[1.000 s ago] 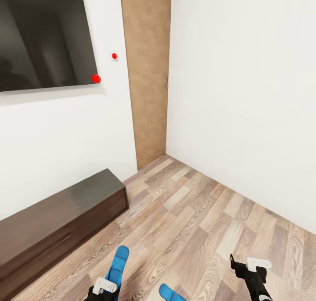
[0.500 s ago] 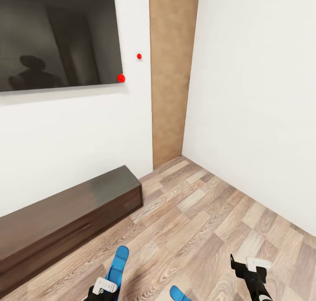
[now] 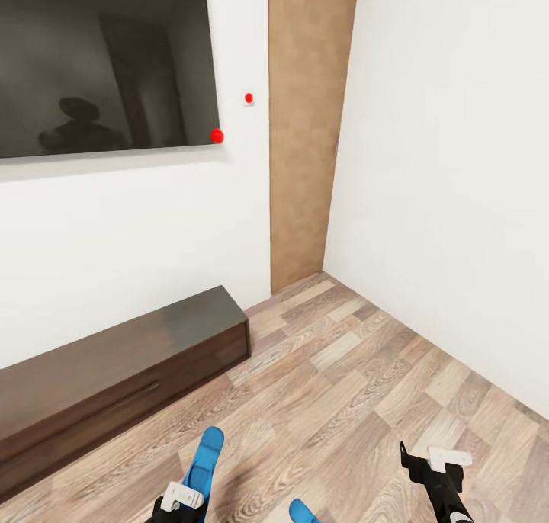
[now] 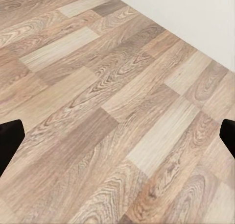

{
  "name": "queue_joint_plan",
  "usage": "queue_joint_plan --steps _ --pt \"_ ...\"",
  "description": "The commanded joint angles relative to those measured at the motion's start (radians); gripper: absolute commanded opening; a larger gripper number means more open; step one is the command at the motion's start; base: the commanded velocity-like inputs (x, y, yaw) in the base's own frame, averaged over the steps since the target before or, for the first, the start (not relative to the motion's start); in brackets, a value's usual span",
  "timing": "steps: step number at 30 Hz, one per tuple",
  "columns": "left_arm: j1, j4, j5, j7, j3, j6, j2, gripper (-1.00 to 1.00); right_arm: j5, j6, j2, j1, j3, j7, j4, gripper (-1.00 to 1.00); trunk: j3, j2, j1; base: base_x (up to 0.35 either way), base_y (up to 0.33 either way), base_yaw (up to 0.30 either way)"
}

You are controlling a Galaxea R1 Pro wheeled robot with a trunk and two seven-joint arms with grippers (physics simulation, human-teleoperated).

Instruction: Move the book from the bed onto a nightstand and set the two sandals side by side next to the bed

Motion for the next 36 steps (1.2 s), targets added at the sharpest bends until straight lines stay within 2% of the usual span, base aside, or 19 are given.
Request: queue_joint_plan --steps 1,8,36 --pt "-0.001 0.001 -0.009 -0.003 0.009 -0.003 0.000 -1.00 0.001 -0.006 0.000 -0.002 -0.006 0.002 0.004 1.00 -0.001 -0.001 0.000 0.000 -0.036 0.001" --pt "-0.001 0.001 -0.009 -0.003 0.009 -0.003 0.000 -1.00 0.001 -0.006 0.000 -0.002 -0.006 0.002 0.004 1.00 -0.001 -0.001 0.000 0.000 -0.008 0.093" --pt "-0.001 0.001 -0.009 -0.003 0.009 -0.004 0.000 -1.00 0.001 -0.006 0.000 -0.002 -0.006 0.002 0.004 1.00 -0.001 -0.001 0.000 0.007 -0.007 0.277"
